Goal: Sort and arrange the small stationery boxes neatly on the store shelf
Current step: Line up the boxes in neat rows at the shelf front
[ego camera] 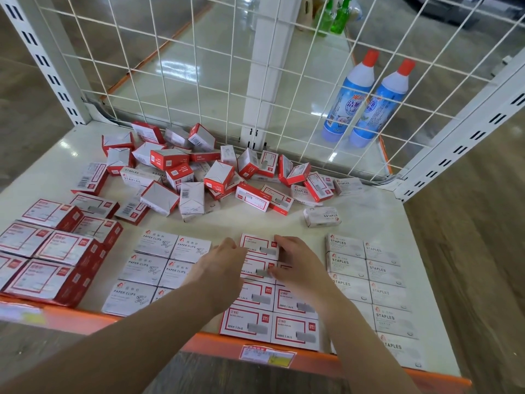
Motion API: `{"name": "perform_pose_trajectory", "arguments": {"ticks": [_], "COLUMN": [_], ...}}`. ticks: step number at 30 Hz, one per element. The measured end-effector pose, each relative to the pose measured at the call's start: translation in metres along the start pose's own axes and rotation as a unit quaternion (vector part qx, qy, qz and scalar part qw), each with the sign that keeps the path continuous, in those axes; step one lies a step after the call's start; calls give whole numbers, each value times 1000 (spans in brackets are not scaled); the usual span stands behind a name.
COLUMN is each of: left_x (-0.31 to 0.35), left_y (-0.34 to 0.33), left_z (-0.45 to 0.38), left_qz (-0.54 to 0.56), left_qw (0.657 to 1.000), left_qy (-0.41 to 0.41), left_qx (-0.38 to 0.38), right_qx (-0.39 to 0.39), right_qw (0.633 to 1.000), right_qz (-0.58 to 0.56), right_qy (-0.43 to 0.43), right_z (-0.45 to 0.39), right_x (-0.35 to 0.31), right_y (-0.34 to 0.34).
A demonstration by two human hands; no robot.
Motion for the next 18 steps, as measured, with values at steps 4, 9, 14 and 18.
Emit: {"name": "perform_pose_trajectory", "arguments": {"ticks": [4,9,14,18], "left_x": [-1,1,4,1], "left_y": [0,2,6,5], "left_z": [0,0,-1,-6], "left_qz": [-5,-30,-95,-124], "left_qw": [1000,999,992,987], "left_qy": [-4,-22,-80,-104], "left_qx": [1,12,33,15], "right_qx": [1,4,15,56], "right_qw": [1000,1000,1000,998], "right_qz": [-5,5,10,20], "right_qy": [0,6,-10,-10], "right_z": [0,-1,-3,-7], "right_x": [2,1,4,6], "right_y": [-1,0,7,19]}}
Point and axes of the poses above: each hand's wrist, its own z-axis away from the middle knuckle, its own y-axis out of the back of the hand, x = y × z, the point moved 3 cm from there along -z, towards the middle knuckle, and after that the axes turned 7 degrees about x, right-handed, at the moved point
